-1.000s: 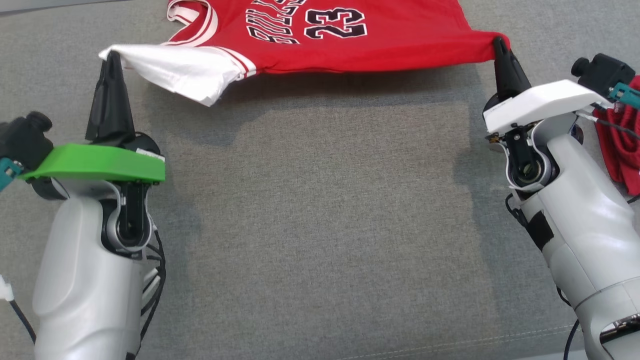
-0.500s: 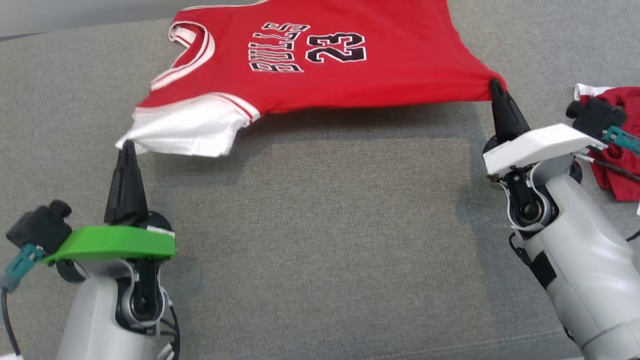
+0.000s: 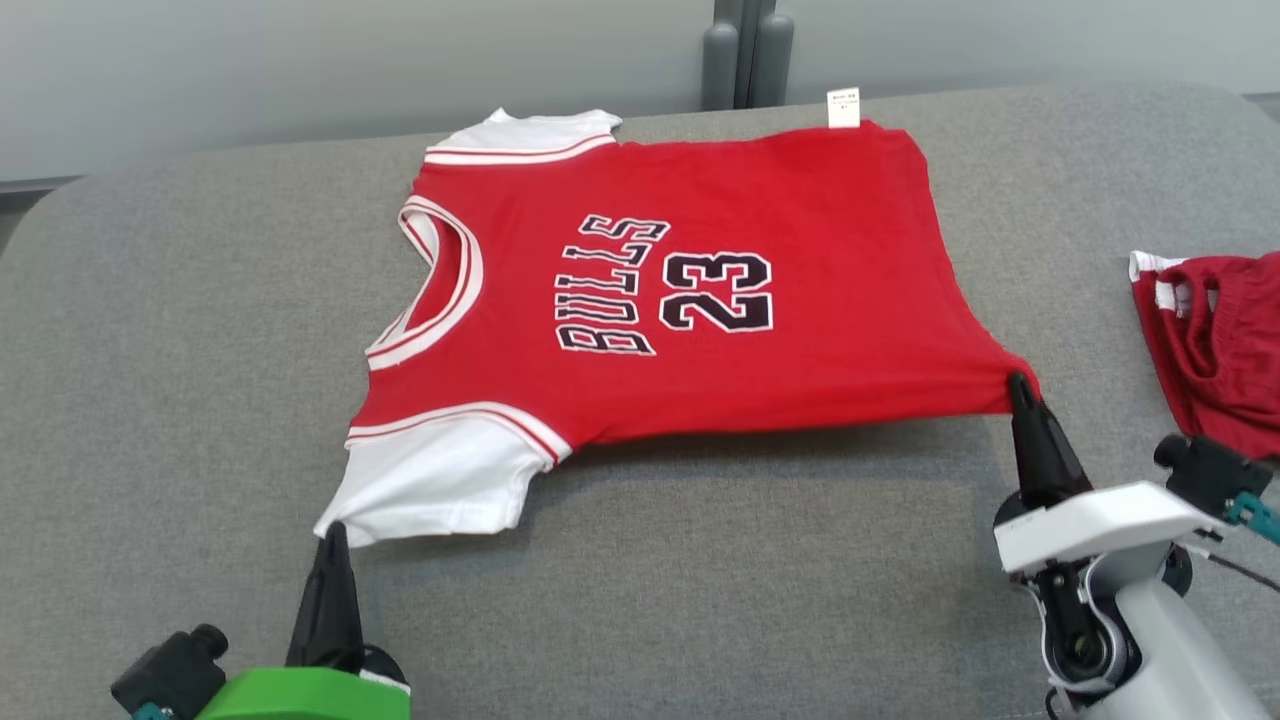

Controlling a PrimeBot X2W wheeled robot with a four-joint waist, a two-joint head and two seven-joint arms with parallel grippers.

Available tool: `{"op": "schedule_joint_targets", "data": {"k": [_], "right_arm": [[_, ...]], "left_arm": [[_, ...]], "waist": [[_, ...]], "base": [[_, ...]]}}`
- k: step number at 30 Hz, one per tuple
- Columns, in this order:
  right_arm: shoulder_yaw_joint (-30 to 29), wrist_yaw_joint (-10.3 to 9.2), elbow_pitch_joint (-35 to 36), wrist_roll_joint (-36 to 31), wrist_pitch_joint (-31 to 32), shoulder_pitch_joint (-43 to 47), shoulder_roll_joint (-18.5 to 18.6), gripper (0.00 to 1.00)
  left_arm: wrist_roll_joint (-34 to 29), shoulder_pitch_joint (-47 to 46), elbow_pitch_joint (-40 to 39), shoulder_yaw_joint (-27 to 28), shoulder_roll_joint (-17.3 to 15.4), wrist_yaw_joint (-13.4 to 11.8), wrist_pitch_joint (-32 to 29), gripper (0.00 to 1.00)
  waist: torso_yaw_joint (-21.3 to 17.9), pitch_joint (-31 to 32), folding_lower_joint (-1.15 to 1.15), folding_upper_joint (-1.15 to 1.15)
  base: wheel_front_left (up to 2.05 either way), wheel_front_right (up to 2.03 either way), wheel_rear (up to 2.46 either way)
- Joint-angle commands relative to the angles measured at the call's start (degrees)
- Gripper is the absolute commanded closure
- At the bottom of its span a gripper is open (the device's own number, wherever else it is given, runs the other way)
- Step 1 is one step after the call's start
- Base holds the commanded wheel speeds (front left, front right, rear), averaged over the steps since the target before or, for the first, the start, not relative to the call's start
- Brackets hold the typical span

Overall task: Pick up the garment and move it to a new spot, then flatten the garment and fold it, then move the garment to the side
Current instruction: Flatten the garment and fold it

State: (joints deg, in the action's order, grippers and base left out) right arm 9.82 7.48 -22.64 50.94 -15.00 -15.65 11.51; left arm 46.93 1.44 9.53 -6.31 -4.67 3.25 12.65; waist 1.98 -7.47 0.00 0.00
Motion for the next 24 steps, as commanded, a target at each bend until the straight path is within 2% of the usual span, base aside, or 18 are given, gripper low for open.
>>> {"op": "schedule_joint_targets", "data": {"k": [1, 15, 19, 24], "right_arm": [[-0.81, 0.02, 1.74, -1.49, -0.20, 3.34, -0.49, 1.00], [-3.59, 0.02, 11.45, -5.77, 0.15, 21.40, -4.32, 1.00], [-4.23, 0.02, 13.89, -5.98, 0.87, 24.61, -4.82, 1.00], [-5.06, 0.02, 16.09, -6.56, 2.21, 26.81, -6.01, 1.00]], "left_arm": [[0.27, 2.55, -0.79, -0.47, 0.05, -0.76, -0.23, 1.00], [1.58, 16.20, -7.11, -0.76, -0.10, -3.87, -1.30, 1.00], [1.87, 18.64, -8.98, -0.33, -0.27, -4.81, -1.59, 1.00], [1.96, 20.24, -10.07, -0.68, -0.08, -4.72, -1.25, 1.00]], "waist": [[1.30, 3.19, 0.00, 0.00], [-0.07, 6.66, 0.00, 0.00], [-0.38, 6.68, 0.00, 0.00], [-0.45, 6.81, 0.00, 0.00]], "base": [[0.00, 0.00, 0.00], [0.00, 0.00, 0.00], [0.00, 0.00, 0.00], [0.00, 0.00, 0.00]]}}
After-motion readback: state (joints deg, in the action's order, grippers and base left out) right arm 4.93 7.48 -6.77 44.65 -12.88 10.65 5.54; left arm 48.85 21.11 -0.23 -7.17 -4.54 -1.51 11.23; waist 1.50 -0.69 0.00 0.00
